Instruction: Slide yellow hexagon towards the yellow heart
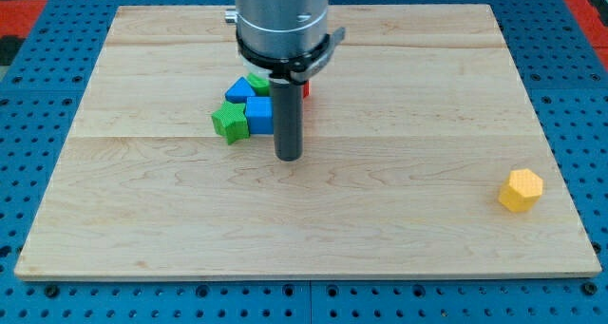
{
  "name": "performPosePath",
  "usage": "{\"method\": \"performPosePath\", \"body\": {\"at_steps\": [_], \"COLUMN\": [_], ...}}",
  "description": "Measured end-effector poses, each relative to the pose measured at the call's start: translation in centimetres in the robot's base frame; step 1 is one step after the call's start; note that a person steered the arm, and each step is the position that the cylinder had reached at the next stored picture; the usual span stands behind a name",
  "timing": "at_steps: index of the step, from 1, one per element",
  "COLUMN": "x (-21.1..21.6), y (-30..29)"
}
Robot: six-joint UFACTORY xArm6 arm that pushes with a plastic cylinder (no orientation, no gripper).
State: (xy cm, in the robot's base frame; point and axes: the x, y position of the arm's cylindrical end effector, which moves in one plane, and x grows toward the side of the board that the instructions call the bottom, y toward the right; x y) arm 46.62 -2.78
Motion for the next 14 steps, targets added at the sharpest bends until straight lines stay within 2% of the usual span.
{"method": "performPosePath", "body": {"at_steps": [1,2,4,6,7,8,9,10,12,14], "x": [-0.7,-0.3,0.2,0.2,3.1,6.4,7.3,7.3,3.8,3.0], "y": [-1.1,0.7,10.9,25.8,29.9,30.5,29.0,24.8,23.5,17.9]}}
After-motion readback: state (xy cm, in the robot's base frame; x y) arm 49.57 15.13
